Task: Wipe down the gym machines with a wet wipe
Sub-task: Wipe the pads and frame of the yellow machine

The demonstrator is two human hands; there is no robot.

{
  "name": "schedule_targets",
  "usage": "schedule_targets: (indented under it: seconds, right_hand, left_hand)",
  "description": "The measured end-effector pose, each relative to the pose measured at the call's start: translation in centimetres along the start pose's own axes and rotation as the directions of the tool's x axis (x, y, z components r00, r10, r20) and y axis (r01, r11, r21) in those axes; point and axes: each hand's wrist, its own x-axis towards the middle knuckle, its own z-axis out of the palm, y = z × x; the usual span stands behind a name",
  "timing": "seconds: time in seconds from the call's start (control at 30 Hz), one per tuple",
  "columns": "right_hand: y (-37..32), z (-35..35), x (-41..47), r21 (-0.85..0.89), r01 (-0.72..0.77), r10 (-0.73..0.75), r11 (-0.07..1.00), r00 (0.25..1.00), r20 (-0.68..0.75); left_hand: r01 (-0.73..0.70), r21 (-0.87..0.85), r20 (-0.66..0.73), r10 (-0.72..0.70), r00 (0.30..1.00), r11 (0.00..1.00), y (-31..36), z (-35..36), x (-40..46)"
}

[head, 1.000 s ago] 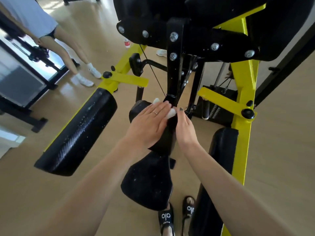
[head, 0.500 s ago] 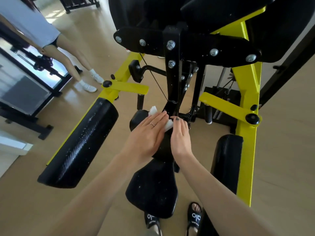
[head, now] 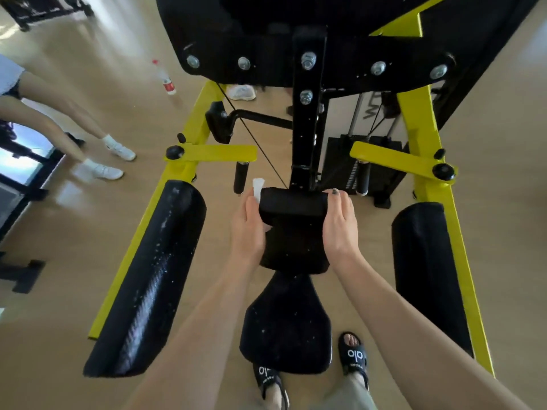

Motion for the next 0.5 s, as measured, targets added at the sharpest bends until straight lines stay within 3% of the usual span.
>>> schedule_targets:
  seconds: [0.13,0.2,0.27,0.37,0.43,0.5]
  right_hand:
    - [0.4,0.8,-0.2,-0.047,0.046,-0.051,0.998,0.993,-0.106]
    - [0.5,1.1,-0.2,-0.052,0.052,-0.059,0.997,0.988,-0.144]
    - [0.6,1.2,-0.3,-0.050,0.041,-0.049,0.998,0.984,-0.169]
    - [0.6,1.5,-0.3,-0.058,0.046,-0.057,0.997,0.978,-0.201]
    - [0.7,1.6,-0.2,-0.067,0.045,-0.058,0.997,0.976,-0.208]
    - [0.9,1.6,-0.2,-0.066,0.055,-0.068,0.996,0.976,-0.206]
  left_hand:
    - [0.204,0.049,0.057,-0.206,0.977,0.978,-0.6,-1.2,0.7]
    - [0.238,0.036,0.088,-0.240,0.967,0.971,-0.7,-1.5,0.9]
    - [0.246,-0.085,0.097,-0.237,0.967,0.966,-0.3,-1.4,0.2]
    - [0.125,-0.216,0.080,-0.110,0.991,0.968,-1.4,-0.6,-1.0]
    - [-0.016,-0.153,0.017,0.019,1.000,0.988,-2.4,-0.1,-1.5]
    - [-0.061,-0.111,0.004,0.062,0.998,0.992,-2.6,-0.2,-1.6]
